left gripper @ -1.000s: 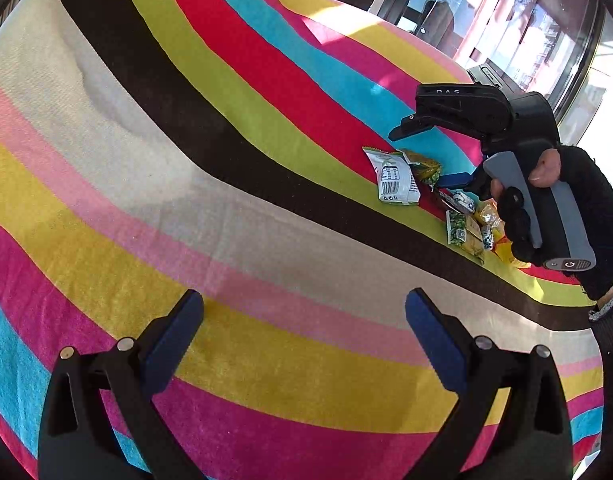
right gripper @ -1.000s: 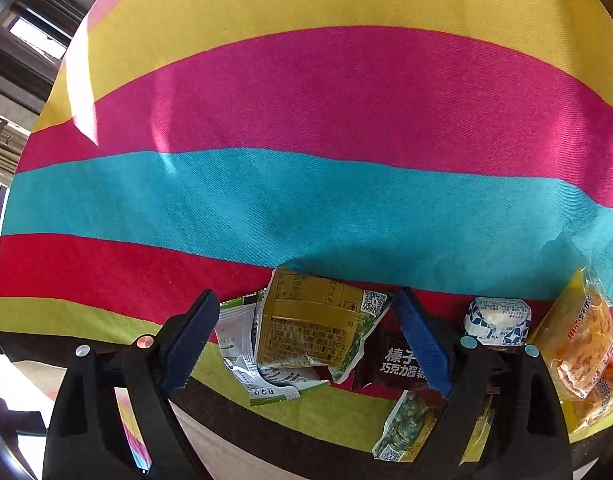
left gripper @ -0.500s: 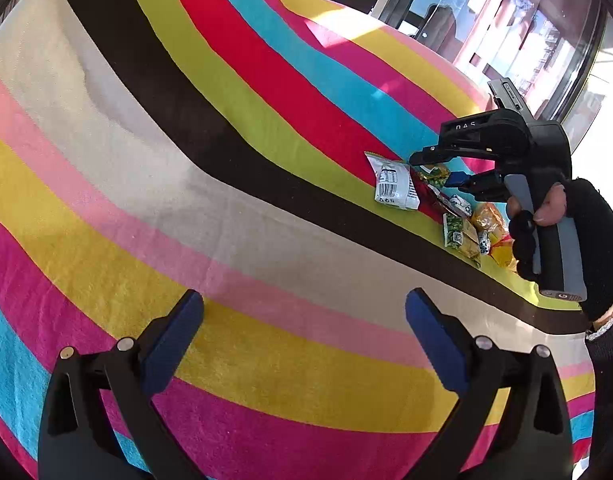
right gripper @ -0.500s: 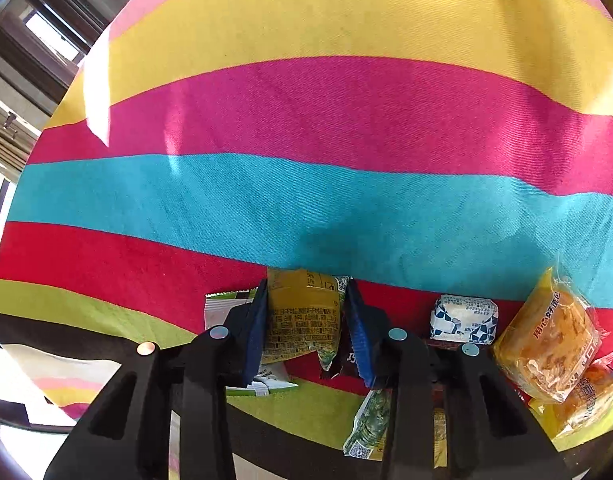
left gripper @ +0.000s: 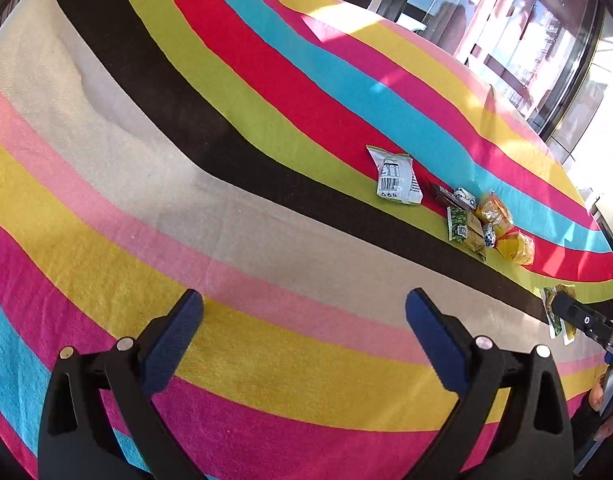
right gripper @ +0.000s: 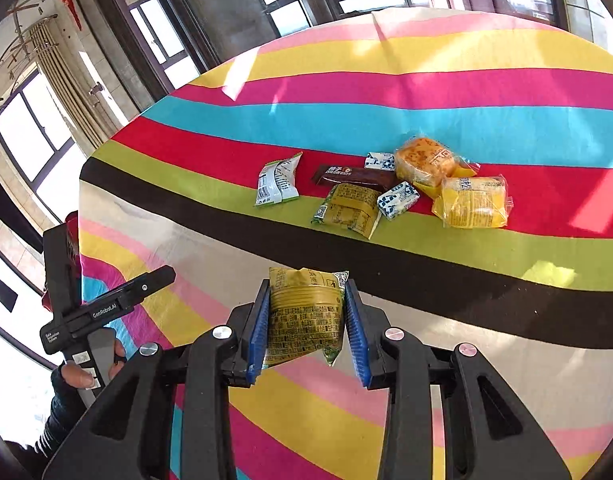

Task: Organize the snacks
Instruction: 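Grasp a white-and-green snack packet with the left tool and lift it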

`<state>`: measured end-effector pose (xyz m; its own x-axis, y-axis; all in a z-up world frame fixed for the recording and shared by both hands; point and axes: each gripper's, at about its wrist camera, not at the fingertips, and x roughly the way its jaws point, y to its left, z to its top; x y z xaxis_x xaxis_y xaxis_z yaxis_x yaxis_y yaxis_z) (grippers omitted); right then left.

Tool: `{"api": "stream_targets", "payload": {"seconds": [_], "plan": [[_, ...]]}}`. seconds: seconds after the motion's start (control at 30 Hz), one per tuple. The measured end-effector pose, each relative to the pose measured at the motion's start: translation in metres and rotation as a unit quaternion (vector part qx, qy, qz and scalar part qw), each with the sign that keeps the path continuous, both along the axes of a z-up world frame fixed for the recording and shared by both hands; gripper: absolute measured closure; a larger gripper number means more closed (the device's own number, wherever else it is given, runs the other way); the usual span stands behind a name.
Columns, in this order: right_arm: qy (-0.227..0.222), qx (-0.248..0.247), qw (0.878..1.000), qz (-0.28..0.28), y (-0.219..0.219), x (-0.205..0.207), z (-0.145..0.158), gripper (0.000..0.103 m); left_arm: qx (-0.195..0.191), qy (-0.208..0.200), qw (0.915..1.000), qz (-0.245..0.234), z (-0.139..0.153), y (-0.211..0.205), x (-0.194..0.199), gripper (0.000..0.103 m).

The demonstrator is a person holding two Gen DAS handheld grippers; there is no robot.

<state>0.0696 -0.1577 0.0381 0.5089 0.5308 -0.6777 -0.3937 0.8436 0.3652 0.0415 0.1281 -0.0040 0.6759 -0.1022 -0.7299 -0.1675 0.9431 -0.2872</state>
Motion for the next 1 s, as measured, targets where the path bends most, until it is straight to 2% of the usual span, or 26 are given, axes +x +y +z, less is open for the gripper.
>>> {"api": "stream_targets", "payload": {"seconds": [0.1, 0.17, 0.2, 0.23, 0.27, 0.3, 0.33, 0.43, 0.57, 0.63, 0.7, 0.83, 0.87, 0.9, 0.97, 1.0], "plan": [[-0.009, -0.002, 1.0, -0.013, -0.028, -0.03, -0.003, 0.068, 0.016, 0.01, 0.9997, -0.013, 0.001, -0.009, 0.007, 0.002], [0.007, 0.019, 1.0, -0.01, -0.042, -0.039, -0.012, 0.068, 0.051, 0.007, 0.9959, -0.074, 0.005, -0.026, 0.021, 0.002], [0.012, 0.022, 1.0, -0.011, -0.048, -0.043, -0.016, 0.068, 0.091, 0.001, 0.9889, -0.118, 0.008, -0.038, 0.03, 0.002], [0.017, 0.021, 1.0, -0.012, -0.05, -0.044, -0.021, 0.068, 0.13, -0.008, 0.9763, -0.173, 0.01, -0.051, 0.039, 0.002], [0.023, 0.02, 0.999, -0.01, -0.051, -0.044, -0.026, 0.068, 0.162, -0.021, 0.9581, -0.235, 0.011, -0.063, 0.049, 0.002], [0.028, 0.021, 0.999, -0.009, -0.053, -0.047, -0.03, 0.068, 0.186, -0.036, 0.9403, -0.283, 0.013, -0.071, 0.06, 0.002], [0.033, 0.026, 0.999, -0.006, -0.053, -0.048, -0.032, 0.068, 0.198, -0.044, 0.9267, -0.317, 0.015, -0.074, 0.072, 0.002], [0.02, 0.038, 0.999, 0.004, -0.051, -0.052, -0.03, 0.067, 0.233, -0.054, 0.8923, -0.383, 0.02, -0.079, 0.113, 0.002], [0.029, 0.036, 0.999, -0.006, -0.053, -0.049, -0.035, 0.067, 0.254, -0.023, 0.8496, -0.462, 0.015, -0.087, 0.161, 0.003], [0.024, 0.032, 0.999, -0.003, -0.052, -0.05, -0.034, 0.066, 0.271, 0.002, 0.827, -0.493, 0.008, -0.092, 0.176, 0.012], [0.02, 0.029, 0.999, -0.003, -0.05, -0.051, -0.033, 0.066, 0.28, 0.023, 0.8051, -0.522, -0.001, -0.095, 0.184, 0.016], [0.027, 0.035, 0.999, -0.01, -0.052, -0.048, -0.035, 0.065, 0.269, 0.022, 0.7893, -0.551, -0.003, -0.094, 0.191, 0.017], [0.028, 0.037, 0.999, -0.011, -0.053, -0.048, -0.035, 0.064, 0.266, 0.02, 0.7876, -0.556, -0.004, -0.092, 0.191, 0.017], [0.029, 0.038, 0.999, -0.011, -0.053, -0.048, -0.035, 0.064, 0.258, 0.023, 0.7894, -0.556, -0.005, -0.091, 0.193, 0.017], [0.029, 0.038, 0.999, -0.011, -0.053, -0.048, -0.035, 0.064, 0.232, 0.035, 0.7994, -0.553, -0.007, -0.084, 0.197, 0.018], [0.028, 0.037, 0.999, -0.012, -0.053, -0.048, -0.035, 0.064, 0.212, 0.042, 0.8057, -0.551, -0.008, -0.08, 0.199, 0.022]]}}
